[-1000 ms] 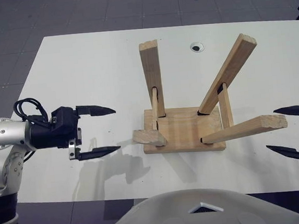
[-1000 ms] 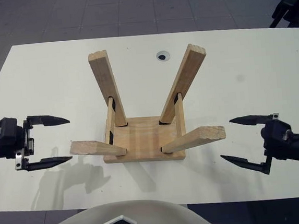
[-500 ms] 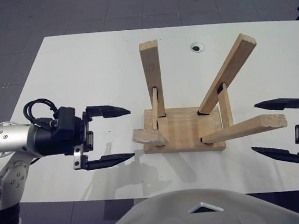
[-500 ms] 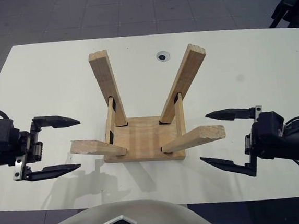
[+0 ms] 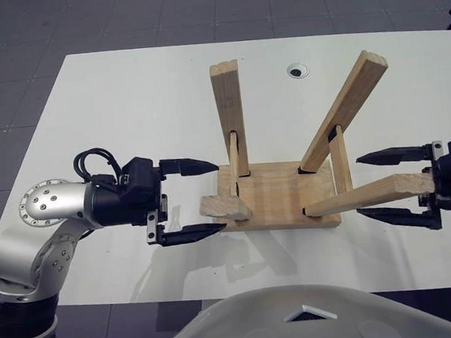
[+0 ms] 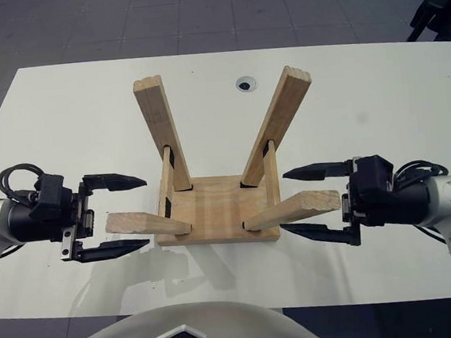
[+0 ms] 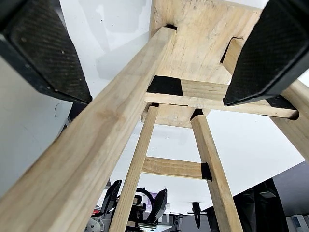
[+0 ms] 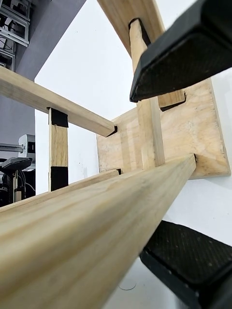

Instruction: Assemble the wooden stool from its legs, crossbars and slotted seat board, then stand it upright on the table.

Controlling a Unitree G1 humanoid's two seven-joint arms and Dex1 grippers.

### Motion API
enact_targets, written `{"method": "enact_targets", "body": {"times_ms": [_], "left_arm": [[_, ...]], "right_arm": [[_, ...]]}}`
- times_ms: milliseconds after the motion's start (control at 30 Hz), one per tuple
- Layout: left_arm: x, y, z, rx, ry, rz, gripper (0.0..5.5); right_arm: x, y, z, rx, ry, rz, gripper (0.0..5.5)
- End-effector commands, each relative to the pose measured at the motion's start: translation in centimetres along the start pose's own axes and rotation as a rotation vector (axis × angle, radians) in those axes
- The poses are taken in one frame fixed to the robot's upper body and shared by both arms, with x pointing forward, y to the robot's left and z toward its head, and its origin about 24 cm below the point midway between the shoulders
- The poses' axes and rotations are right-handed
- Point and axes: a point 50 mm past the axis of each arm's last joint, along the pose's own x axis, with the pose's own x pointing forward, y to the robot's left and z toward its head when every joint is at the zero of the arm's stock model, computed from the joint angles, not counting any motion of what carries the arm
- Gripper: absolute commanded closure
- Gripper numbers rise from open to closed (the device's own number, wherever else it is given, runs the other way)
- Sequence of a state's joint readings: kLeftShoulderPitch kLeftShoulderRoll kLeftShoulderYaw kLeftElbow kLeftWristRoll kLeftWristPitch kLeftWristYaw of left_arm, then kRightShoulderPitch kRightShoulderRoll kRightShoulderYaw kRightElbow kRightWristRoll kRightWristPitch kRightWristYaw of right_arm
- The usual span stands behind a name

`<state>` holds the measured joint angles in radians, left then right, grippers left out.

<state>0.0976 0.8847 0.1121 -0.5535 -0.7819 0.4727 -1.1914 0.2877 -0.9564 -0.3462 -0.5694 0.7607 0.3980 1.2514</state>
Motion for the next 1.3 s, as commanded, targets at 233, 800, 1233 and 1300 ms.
{"method": "enact_targets", "body": {"times_ms": [233, 800, 1233, 1300], "left_arm": [[0.6, 0.0, 0.5, 0.023, -0.032, 0.000, 0.43], [1.1, -0.6, 1.5, 0.009, -0.092, -0.020, 0.65], [1.3, -0.4, 1.7, -0.039, -0.123, -0.020, 2.67], [1.3, -0.4, 1.7, -0.046, -0.125, -0.019, 2.98]], "right_arm": [[0.6, 0.3, 0.6, -0.014, -0.012, 0.036, 3.11], [1.1, 1.1, 0.9, -0.047, -0.020, 0.035, 4.37], [1.4, 1.1, 0.8, -0.074, -0.013, 0.023, 4.37], [1.5, 1.1, 0.8, -0.079, -0.014, 0.022, 4.37]]}}
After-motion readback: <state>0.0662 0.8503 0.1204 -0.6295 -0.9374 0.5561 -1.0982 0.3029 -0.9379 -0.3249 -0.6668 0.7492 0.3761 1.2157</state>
